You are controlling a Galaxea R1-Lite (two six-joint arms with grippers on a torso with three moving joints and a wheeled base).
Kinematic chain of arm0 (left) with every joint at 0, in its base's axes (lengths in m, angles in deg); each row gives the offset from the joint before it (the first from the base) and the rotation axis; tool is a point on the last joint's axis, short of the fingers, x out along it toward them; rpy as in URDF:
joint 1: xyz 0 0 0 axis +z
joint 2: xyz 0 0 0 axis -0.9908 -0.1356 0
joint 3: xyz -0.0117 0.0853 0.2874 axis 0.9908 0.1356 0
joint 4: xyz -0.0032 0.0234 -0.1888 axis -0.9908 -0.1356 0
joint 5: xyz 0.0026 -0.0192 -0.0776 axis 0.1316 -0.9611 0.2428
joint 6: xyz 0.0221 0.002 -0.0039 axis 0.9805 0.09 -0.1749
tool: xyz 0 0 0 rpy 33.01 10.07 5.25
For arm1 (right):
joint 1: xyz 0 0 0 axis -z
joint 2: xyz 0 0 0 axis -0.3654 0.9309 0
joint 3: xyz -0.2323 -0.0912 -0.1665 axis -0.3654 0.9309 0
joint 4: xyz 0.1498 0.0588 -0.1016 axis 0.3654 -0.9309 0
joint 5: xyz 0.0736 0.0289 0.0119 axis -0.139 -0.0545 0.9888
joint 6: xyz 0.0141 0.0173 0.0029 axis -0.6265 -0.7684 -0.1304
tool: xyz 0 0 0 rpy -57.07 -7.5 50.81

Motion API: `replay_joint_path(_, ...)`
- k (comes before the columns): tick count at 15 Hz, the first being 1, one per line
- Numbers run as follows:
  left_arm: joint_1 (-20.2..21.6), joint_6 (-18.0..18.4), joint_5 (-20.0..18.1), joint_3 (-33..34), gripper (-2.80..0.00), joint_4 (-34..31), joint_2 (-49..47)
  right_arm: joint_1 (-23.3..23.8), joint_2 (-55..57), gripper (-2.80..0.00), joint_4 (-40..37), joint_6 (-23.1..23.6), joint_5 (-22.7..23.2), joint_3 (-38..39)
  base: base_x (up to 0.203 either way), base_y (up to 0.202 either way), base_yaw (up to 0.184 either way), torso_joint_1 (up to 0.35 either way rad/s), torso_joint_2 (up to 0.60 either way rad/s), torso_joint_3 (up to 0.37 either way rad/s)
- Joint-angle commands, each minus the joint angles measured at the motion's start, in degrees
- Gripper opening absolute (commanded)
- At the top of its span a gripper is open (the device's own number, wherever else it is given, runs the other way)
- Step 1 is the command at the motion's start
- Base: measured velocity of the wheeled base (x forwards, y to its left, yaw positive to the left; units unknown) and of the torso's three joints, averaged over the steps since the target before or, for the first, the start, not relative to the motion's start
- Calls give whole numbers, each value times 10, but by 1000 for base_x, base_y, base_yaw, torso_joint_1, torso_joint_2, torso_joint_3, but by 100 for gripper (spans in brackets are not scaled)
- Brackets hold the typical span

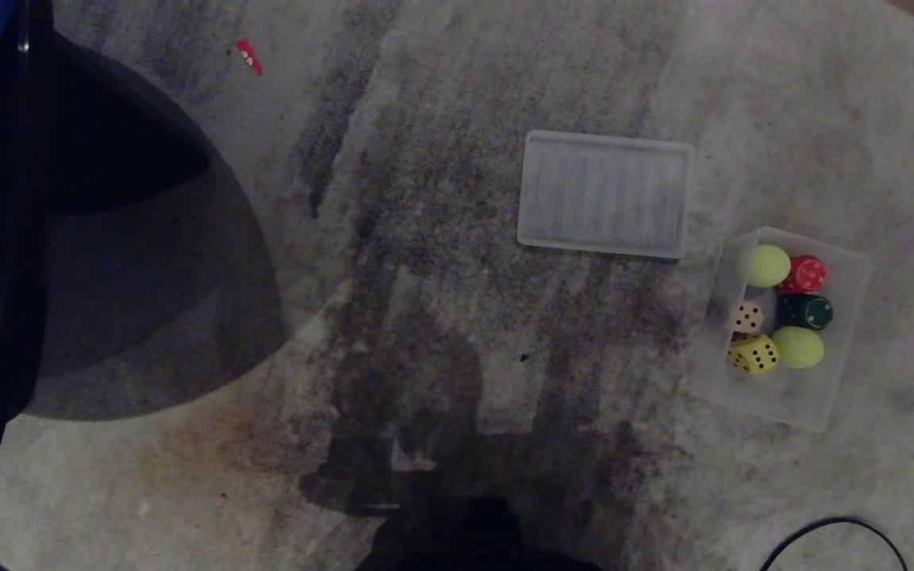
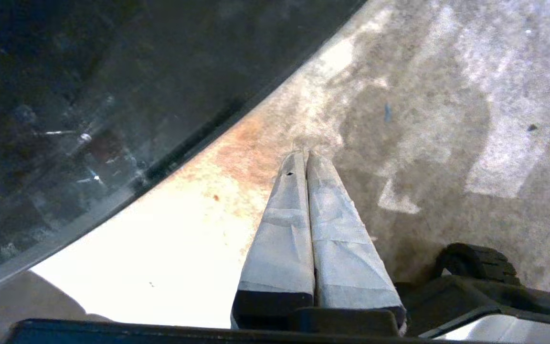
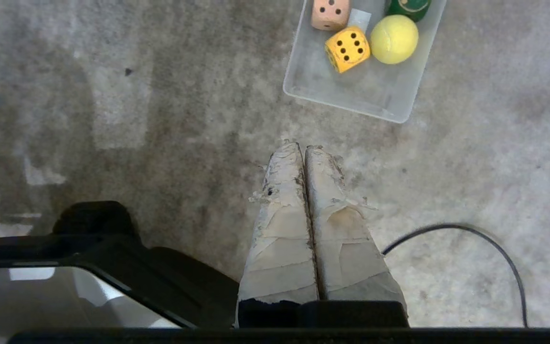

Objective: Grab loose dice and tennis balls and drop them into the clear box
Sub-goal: Close the lid

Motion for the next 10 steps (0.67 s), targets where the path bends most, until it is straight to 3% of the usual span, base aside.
replay_joint_path(1,0,0,0,0,-280,-1,-1,0,1,-280,0,0,0,0,0,0,0,0,0,0)
replay_joint_path(10,0,0,-1,0,-280,-1,-1,0,1,-280,0,1,0,0,0,0,0,0,0,0)
